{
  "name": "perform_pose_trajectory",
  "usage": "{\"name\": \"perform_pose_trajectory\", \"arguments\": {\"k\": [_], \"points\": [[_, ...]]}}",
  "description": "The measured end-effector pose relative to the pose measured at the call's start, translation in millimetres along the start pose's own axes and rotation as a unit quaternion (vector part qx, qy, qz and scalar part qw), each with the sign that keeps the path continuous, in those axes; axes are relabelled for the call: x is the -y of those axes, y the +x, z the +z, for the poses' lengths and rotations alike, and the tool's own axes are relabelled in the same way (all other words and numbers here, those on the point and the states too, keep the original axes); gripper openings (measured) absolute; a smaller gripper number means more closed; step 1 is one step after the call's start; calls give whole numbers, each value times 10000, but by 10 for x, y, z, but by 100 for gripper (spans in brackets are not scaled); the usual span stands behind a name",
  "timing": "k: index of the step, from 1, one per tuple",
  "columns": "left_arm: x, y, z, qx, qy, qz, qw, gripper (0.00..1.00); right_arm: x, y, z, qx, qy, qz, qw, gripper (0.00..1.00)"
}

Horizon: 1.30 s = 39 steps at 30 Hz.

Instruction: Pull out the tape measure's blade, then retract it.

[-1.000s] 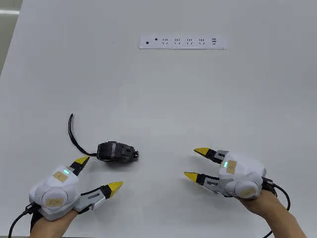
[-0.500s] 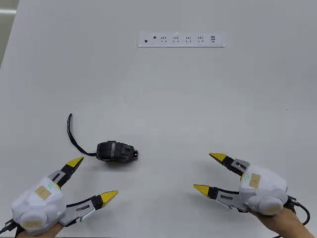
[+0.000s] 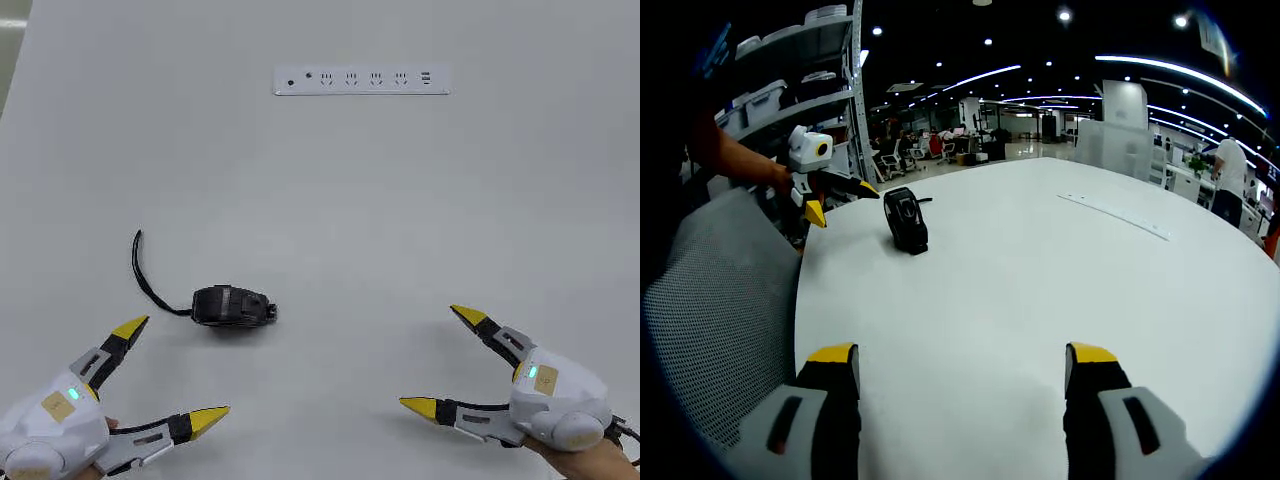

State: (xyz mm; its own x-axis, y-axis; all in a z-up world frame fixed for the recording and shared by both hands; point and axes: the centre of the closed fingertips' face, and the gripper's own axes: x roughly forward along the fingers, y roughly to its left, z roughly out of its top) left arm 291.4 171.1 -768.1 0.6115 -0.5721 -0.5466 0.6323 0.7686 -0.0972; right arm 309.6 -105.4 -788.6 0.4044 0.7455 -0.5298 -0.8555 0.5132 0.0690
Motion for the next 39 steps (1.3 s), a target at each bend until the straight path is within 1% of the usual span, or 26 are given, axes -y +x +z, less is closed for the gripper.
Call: {"name": "perform_pose_trajectory", "arguments": {"k": [3, 8, 12, 18, 25, 39], "points": [[-2, -18, -3, 50, 104, 40, 9999, 97, -7, -6, -32, -30, -63, -5, 10000, 90], [20, -15, 42, 51, 95, 36, 9999, 100, -27, -30, -45, -4, -62, 23, 10000, 92], [17, -13, 41, 56, 179, 5, 9998, 100, -25, -52, -60, 13, -101, 23, 9999, 94], [16, 0, 38, 26, 271, -17, 9996, 100, -25, -65, -61, 21, -140, 28, 9999, 94], [11, 1, 33, 6, 297, -19, 9996, 100, -36, -67, -65, 0, -155, 66, 9999, 92], [-4, 8, 36, 5, 318, -22, 9995, 100, -37, -61, -68, -34, -189, 75, 9998, 92]]}}
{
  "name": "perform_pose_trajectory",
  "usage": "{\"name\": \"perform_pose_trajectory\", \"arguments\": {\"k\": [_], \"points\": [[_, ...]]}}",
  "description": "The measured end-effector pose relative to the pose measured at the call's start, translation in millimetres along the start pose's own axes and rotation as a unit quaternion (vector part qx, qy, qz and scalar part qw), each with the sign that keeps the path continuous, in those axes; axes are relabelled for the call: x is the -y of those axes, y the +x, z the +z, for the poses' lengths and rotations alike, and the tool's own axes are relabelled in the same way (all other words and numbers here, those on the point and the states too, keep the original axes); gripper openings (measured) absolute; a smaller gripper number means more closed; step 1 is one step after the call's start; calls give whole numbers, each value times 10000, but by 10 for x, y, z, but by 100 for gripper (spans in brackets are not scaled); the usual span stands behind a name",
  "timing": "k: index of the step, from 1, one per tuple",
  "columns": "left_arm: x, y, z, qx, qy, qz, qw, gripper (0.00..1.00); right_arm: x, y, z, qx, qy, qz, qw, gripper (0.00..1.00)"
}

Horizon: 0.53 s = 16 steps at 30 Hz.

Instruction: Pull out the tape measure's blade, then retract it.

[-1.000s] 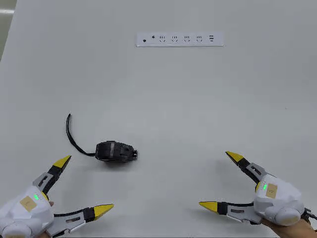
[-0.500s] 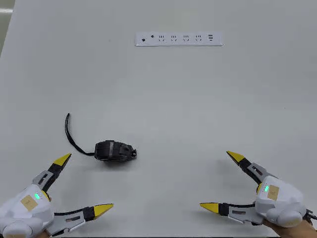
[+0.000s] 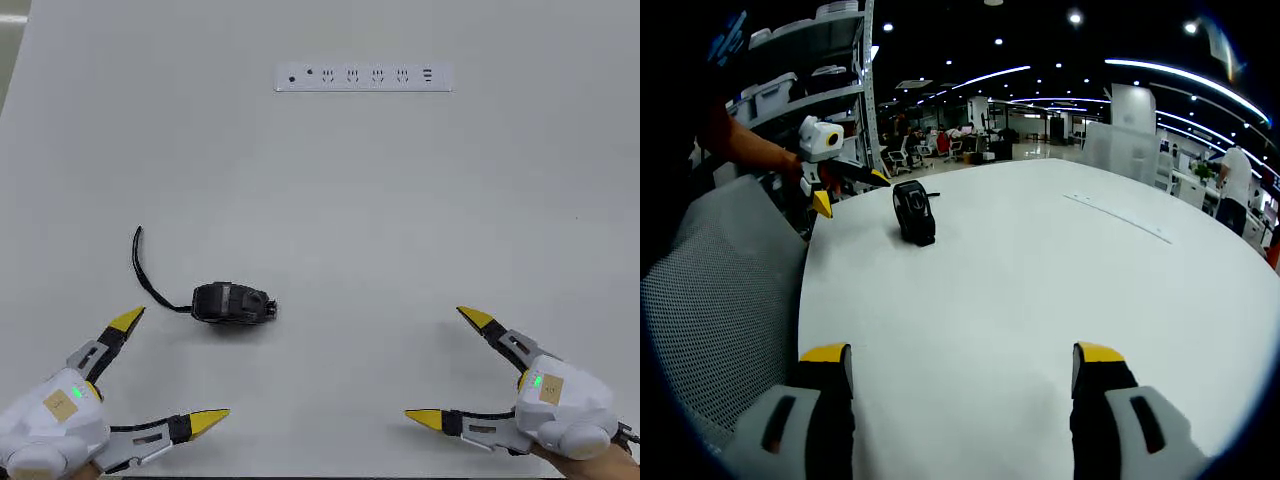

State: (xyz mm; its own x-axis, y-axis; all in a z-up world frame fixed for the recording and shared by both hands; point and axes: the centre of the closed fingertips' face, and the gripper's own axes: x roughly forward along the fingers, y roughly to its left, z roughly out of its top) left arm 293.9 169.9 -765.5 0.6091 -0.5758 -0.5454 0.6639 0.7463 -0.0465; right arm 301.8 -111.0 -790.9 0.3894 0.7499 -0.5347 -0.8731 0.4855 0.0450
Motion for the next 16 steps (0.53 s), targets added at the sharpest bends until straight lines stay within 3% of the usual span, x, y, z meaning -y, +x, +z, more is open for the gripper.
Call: {"name": "perform_pose_trajectory", "arguments": {"k": [16], "points": [[-16, 16, -7, -41, 45, -8, 10000, 100, 2, 7, -8, -17, -2, 18, 10000, 91]]}}
